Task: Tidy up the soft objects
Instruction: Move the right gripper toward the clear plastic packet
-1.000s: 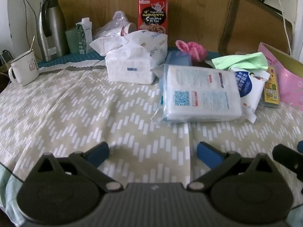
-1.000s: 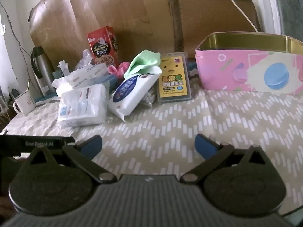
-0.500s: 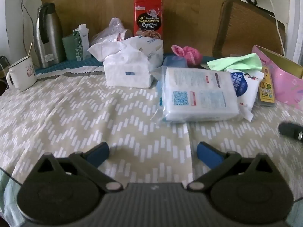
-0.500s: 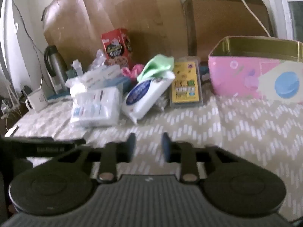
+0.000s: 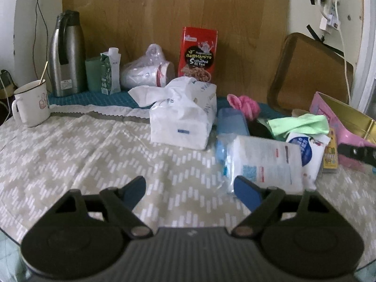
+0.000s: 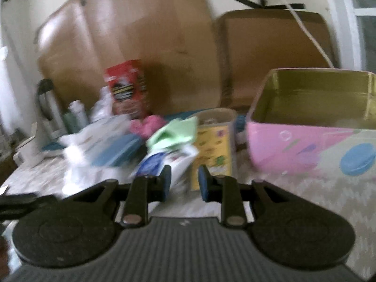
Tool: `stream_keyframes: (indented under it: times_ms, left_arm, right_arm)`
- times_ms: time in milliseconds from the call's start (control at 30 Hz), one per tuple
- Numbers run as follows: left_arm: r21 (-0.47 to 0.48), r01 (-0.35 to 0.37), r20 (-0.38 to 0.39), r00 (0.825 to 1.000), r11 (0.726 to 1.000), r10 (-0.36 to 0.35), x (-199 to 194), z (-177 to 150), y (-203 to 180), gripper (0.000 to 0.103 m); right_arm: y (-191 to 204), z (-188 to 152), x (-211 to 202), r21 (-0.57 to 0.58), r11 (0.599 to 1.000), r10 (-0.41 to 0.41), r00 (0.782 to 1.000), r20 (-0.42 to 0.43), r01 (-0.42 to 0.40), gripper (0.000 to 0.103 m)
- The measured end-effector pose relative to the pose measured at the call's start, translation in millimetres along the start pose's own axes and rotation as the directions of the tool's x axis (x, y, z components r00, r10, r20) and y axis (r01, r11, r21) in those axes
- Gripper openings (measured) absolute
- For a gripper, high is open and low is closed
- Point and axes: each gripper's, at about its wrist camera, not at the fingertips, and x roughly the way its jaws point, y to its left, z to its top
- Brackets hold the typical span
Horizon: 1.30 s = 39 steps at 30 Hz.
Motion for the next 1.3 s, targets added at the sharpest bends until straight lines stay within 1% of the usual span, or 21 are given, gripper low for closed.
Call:
stream_keyframes:
  times_ms: [67,133,167,200,233,300,367,467,533,567,633,700,800,900,967,1067,1167,1233,1300]
  left_arm:
    - [0.002,0.013,-0.008,1.0,1.0,-0.013,2,0,2,0.085]
    - [-0.002,0.029,-0.012,1.0,1.0,-0.029,4,2,3,0.087]
    - [-0.003,0.039,-0.006,0.999,0.999,-0.039,-1,-5,6,0.088]
    - [-0.004,0.046,-0.005,0.999,0.999,-0.046,1,-3,6,0.089]
    - [-0.003,0.051,0.003,0.999,0.999,-0.051,-4,-7,8,0.089]
    - [0.004,0.052,0.014,0.999,0.999,-0.052,-7,-11,8,0.089]
    - [0.008,0.051,0.021,0.998,0.999,-0.051,-8,-12,8,0.089]
    - [0.003,0.045,0.024,0.999,0.999,-0.045,-8,-14,8,0.089]
    - [0.007,0.037,0.021,0.999,0.999,-0.037,-9,-15,9,0.089]
    - [0.012,0.034,0.022,0.999,0.999,-0.034,-10,-16,10,0.089]
    - [0.024,0.021,0.027,0.999,0.999,-0.021,-12,-16,12,0.089]
    - [0.036,0.0,0.034,0.999,0.999,-0.001,-14,-16,12,0.089]
    - [0.053,-0.02,0.045,0.999,0.998,0.018,-15,-15,11,0.089]
    - [0.07,-0.03,0.042,0.999,0.997,0.027,-13,-15,11,0.088]
    - [0.074,-0.036,0.032,0.999,0.997,0.034,-10,-17,12,0.088]
    - [0.07,-0.042,0.018,0.999,0.997,0.041,-6,-18,16,0.086]
    - [0.075,-0.048,0.014,0.999,0.996,0.047,-5,-18,20,0.084]
    - [0.078,-0.042,0.011,0.999,0.996,0.042,-4,-17,24,0.081]
    - [0.071,-0.01,-0.001,1.0,0.997,0.01,-3,-13,29,0.073]
  right_arm:
    - [-9,4,7,0.023,0.999,-0.041,0.999,0.011,0.041,0.029]
    - [-18,9,17,0.052,0.997,-0.054,0.999,0.004,0.054,0.032]
    - [-22,10,22,0.07,0.996,-0.051,0.999,-0.01,0.052,0.04]
    - [-24,12,29,0.088,0.996,-0.03,0.999,-0.035,0.033,0.051]
    - [-26,11,33,0.106,0.994,-0.008,0.999,-0.054,0.014,0.052]
    - [-24,9,38,0.128,0.992,0.015,0.998,-0.055,-0.008,0.052]
    - [-8,7,37,0.091,0.993,0.08,0.995,-0.059,-0.075,0.052]
    - [24,7,40,0.015,0.984,0.18,0.979,-0.094,-0.18,0.052]
    - [41,7,43,-0.024,0.975,0.215,0.97,-0.115,-0.219,0.052]
    - [48,7,43,-0.051,0.977,0.201,0.973,-0.111,-0.208,0.052]
    - [54,6,39,-0.084,0.984,0.147,0.985,-0.085,-0.154,0.056]
    - [48,8,34,-0.058,0.993,0.103,0.993,-0.062,-0.107,0.056]
    - [34,8,11,0.002,0.997,0.083,0.996,-0.015,-0.083,0.056]
    - [32,4,-10,0.014,0.995,0.098,0.995,0.019,-0.098,0.056]
    - [33,0,-21,0.028,0.992,0.126,0.992,0.023,-0.127,0.056]
    - [36,-5,-27,0.039,0.984,0.176,0.984,0.005,-0.177,0.056]
    - [47,-11,-26,0.005,0.976,0.216,0.976,-0.025,-0.216,0.056]
    - [55,-17,-23,-0.026,0.973,0.226,0.973,-0.044,-0.227,0.056]
    - [63,-20,-20,-0.049,0.968,0.242,0.968,-0.064,-0.245,0.056]
